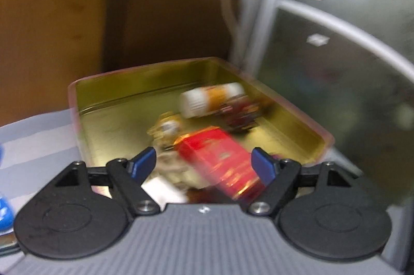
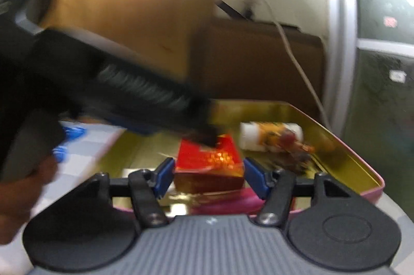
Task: Organize rigid objects
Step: 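Lower the red box into the pink tin and open the right tool, then grasp the blue lighter with the right tool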
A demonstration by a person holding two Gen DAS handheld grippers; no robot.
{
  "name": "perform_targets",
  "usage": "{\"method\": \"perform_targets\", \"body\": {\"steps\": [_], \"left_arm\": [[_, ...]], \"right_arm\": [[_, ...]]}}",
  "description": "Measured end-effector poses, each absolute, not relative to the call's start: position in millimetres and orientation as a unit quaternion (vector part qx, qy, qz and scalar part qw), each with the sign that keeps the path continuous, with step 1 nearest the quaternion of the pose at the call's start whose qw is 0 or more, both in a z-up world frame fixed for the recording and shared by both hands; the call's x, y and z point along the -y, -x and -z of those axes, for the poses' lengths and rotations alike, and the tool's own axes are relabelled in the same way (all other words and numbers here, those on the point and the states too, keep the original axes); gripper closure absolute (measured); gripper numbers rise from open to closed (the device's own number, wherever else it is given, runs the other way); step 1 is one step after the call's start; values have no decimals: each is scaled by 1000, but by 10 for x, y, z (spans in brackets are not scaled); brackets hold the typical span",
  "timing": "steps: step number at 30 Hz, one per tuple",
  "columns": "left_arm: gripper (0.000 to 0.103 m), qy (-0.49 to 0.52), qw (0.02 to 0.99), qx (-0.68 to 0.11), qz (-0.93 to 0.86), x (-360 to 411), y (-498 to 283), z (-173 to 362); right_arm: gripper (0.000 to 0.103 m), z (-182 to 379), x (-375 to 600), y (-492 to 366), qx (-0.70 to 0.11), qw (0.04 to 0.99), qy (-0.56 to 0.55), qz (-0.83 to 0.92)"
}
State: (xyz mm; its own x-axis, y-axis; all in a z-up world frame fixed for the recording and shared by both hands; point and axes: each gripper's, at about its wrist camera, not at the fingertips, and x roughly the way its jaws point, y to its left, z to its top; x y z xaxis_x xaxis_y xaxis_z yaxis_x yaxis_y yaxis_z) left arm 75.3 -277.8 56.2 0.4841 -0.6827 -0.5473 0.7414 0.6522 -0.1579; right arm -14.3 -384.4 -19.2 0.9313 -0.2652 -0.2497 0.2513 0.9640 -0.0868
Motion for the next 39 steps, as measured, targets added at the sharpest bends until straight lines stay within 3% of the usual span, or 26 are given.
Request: {"method": "perform_targets", "body": {"steps": [5, 10, 15, 20, 23, 25, 26, 28, 29, 31, 39], "left_arm": [[21, 34, 873, -254, 415, 1892, -713, -738], [21, 98, 927, -226, 284, 503, -838, -718], [22, 133, 959, -227, 101, -613, -991, -364], [22, 182, 942, -264, 97, -957, -1148, -47], [22, 194, 933, -277, 119, -968, -1205, -66], [22, 187, 934, -279, 121, -976, -1185, -112], [22, 189, 934, -278, 124, -967, -1174, -123], [22, 199, 932, -275, 129, -964, -1117, -134], [22, 203, 931, -274, 129, -973, -1123, -135], [22, 215, 930, -272, 123, -1024, -1126, -145], [22, 215, 940, -250, 92, -1076, -1065, -184]], "right_arm": [[43, 226, 3810, 436, -99, 990, -18, 102], [42, 63, 3344, 551, -76, 997, -22, 4], [43, 50, 2517, 119, -129, 985, 11, -113], [40, 215, 1994, -716, -203, 973, 21, -106], [22, 342, 1775, -1179, -244, 964, 47, -93], [2, 464, 1659, -1412, -277, 953, 72, -104], [2, 536, 1620, -1517, -284, 950, 89, -92], [28, 585, 1632, -1644, -296, 946, 75, -107], [36, 563, 1626, -1659, -304, 943, 69, -116], [98, 521, 1538, -1593, -302, 940, 87, -133], [98, 366, 1392, -829, -278, 936, 119, -181]]}}
